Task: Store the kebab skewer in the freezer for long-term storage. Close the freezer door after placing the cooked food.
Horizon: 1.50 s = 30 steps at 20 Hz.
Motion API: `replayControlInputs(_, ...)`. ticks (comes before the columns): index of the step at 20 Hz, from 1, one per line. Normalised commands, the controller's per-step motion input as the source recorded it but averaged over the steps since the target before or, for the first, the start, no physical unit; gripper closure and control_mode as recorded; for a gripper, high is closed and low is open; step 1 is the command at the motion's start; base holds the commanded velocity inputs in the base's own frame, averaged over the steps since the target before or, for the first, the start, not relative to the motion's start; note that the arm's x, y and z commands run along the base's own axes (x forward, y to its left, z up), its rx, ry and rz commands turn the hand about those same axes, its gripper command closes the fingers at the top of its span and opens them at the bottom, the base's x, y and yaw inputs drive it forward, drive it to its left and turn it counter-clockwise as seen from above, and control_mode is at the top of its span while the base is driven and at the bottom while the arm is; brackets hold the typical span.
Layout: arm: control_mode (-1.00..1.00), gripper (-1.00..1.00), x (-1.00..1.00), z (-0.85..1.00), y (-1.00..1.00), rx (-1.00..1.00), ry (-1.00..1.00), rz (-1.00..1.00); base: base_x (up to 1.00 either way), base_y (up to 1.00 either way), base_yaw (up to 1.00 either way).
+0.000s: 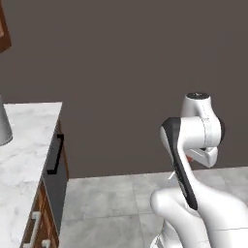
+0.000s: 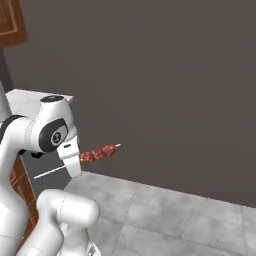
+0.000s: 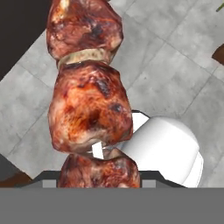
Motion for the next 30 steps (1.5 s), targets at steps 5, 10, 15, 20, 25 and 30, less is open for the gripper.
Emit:
replayControlInputs(5, 1.0, 1.0, 0.0, 0.0, 0.0, 0.0, 0.0, 0.0, 0.0, -0.55, -0.82)
replayControlInputs(10, 1.0, 1.0, 0.0, 0.0, 0.0, 0.0, 0.0, 0.0, 0.0, -0.69, -0.7)
replayControlInputs(15, 1.0, 1.0, 0.0, 0.0, 0.0, 0.0, 0.0, 0.0, 0.0, -0.67, -0.69)
replayControlInputs(20, 1.0, 1.0, 0.0, 0.0, 0.0, 0.0, 0.0, 0.0, 0.0, -0.61, -0.77)
replayControlInputs(25, 1.0, 1.0, 0.0, 0.0, 0.0, 0.0, 0.0, 0.0, 0.0, -0.65, -0.82)
replayControlInputs(30, 1.0, 1.0, 0.0, 0.0, 0.0, 0.0, 0.0, 0.0, 0.0, -0.69, -0.8)
